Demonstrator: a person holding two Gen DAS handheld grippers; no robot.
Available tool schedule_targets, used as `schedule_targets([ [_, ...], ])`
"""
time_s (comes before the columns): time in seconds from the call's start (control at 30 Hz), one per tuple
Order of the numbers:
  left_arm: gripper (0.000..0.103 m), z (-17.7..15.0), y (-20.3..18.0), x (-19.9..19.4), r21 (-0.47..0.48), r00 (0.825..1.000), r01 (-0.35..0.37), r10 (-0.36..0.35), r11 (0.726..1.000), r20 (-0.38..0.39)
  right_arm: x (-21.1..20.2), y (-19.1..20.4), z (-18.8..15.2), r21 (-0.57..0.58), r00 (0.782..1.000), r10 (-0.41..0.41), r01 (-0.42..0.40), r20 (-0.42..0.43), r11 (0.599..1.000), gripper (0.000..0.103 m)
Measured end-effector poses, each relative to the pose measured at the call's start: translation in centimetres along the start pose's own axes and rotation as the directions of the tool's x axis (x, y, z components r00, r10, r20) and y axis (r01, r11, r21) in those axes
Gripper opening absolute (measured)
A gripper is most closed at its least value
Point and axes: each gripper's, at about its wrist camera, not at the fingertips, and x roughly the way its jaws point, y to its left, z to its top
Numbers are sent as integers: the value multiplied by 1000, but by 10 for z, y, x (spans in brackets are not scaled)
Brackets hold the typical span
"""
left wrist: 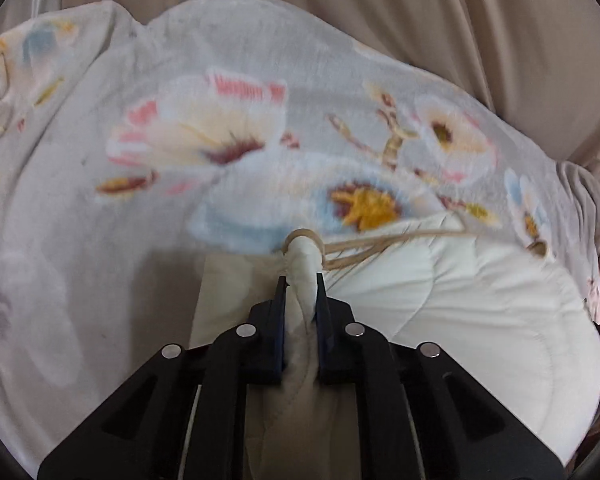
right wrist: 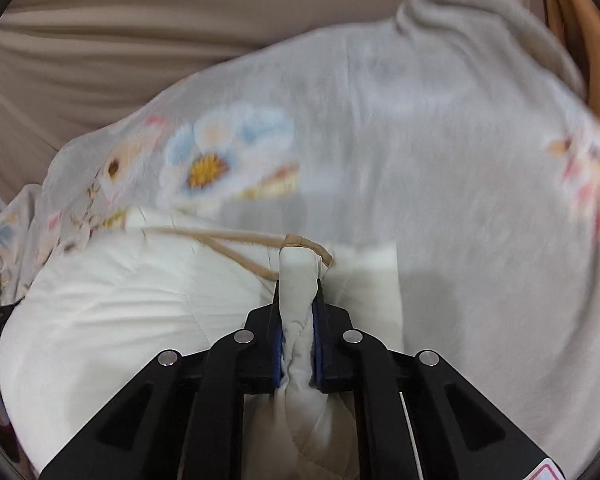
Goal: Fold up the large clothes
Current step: 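Grasp the jacket collar edge with both tools and smooth it flat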
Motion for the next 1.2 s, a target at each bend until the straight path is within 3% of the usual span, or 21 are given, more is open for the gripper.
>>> schedule_targets([
  [0.1,13,2,-8,-9,31,997,-66,64,997,39,-7,16,5,-73,997,-80,81,12,994,12],
  [0.2,16,13,-12,-42,23,988,-97,93,995,125,-27,21,11,-67,989,-132,136,69,988,19],
  [0.23,17,18,-18,-60,37,979,-110,102,993,177,-43,25,15,-54,984,-133,141,121,989,22],
  [0.3,33,26,-31,-86,72,960,-128,106,989,258,-70,38,23,-58,970,-117,133,213,989,26],
  [0.33,41,29,-43,-98,95,953,-120,88,988,291,-78,48,26,-73,967,-90,110,238,991,26],
  [0.37,41,32,-53,-104,117,951,-101,61,988,304,-84,63,30,-100,969,-38,65,243,993,26],
  [0.43,42,33,-81,-105,182,958,-45,-9,982,285,-82,100,34,-179,976,96,-61,194,982,26],
  [0.53,42,25,-126,-75,277,982,58,-105,959,160,-55,165,24,-310,971,231,-203,55,929,26],
  [0.6,42,16,-147,-42,314,991,89,-117,945,72,-28,197,12,-385,974,225,-218,-27,897,22],
  [0.67,43,7,-151,-11,326,997,60,-73,944,27,0,209,2,-441,985,155,-172,-74,881,19],
  [0.77,43,3,-129,14,272,999,50,-49,961,-12,24,180,10,-387,990,105,-132,-90,913,13],
  [0.93,43,5,-102,20,240,1000,-4,1,971,12,26,99,28,-233,999,10,-19,-39,972,12],
  [1.03,43,5,-99,20,250,1000,-5,0,968,20,22,63,30,-164,1000,-10,6,-25,986,6],
  [1.2,43,1,-101,20,264,999,-35,24,964,45,26,46,27,-127,1000,-5,2,-21,992,1],
])
